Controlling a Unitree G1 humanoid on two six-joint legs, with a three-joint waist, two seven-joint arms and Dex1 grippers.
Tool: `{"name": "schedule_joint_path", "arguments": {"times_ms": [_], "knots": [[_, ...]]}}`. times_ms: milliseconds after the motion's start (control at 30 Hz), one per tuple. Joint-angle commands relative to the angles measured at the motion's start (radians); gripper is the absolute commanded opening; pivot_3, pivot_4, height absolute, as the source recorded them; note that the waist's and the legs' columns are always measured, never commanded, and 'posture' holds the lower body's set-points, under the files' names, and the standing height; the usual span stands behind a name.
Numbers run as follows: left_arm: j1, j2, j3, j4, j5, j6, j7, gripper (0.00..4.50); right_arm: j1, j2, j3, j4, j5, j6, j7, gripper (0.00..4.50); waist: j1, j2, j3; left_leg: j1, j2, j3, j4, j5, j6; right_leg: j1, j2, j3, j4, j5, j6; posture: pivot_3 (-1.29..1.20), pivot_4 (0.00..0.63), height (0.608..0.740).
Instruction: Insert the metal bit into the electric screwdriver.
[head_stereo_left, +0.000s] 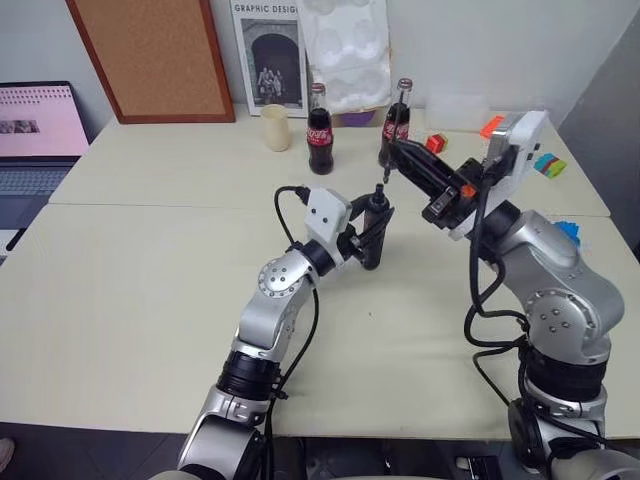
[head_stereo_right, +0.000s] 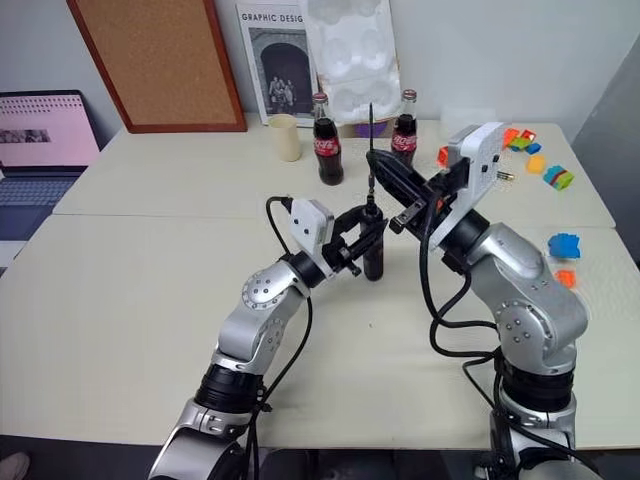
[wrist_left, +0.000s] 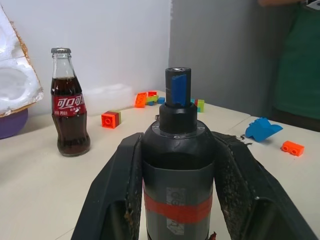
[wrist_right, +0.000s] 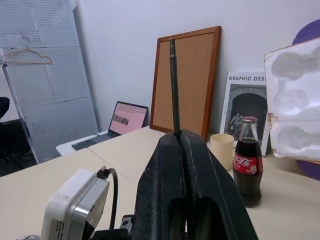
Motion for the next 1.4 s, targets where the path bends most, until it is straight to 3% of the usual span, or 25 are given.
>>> {"name": "schedule_joint_path", "arguments": {"times_ms": [33,600,1400], "knots": [[-0.003,-0.002,-0.005,-0.036,0.002,-0.011,-0.006,1.64,0.010,-0.002,0.011,0.011,-0.012,-0.063,0.024,0.00,0.000,0.000,0.000,0.000,0.000,0.000,0.000,0.000,0.000,0.000,0.000,0.000,0.000,0.000,0.000,0.00,0.150,0.740],[-0.004,0.016,-0.022,-0.047,0.008,-0.012,-0.032,1.64,0.020,-0.007,0.092,0.146,-0.141,-0.234,0.084,0.00,0.000,0.000,0.000,0.000,0.000,0.000,0.000,0.000,0.000,0.000,0.000,0.000,0.000,0.000,0.000,0.00,0.150,0.740],[-0.002,0.019,-0.024,-0.049,0.008,-0.014,-0.031,1.64,0.061,-0.064,0.101,0.144,-0.193,-0.241,0.092,0.00,0.000,0.000,0.000,0.001,0.000,0.000,0.000,0.000,0.000,0.001,0.000,0.000,0.000,0.000,0.000,0.00,0.150,0.740]]}}
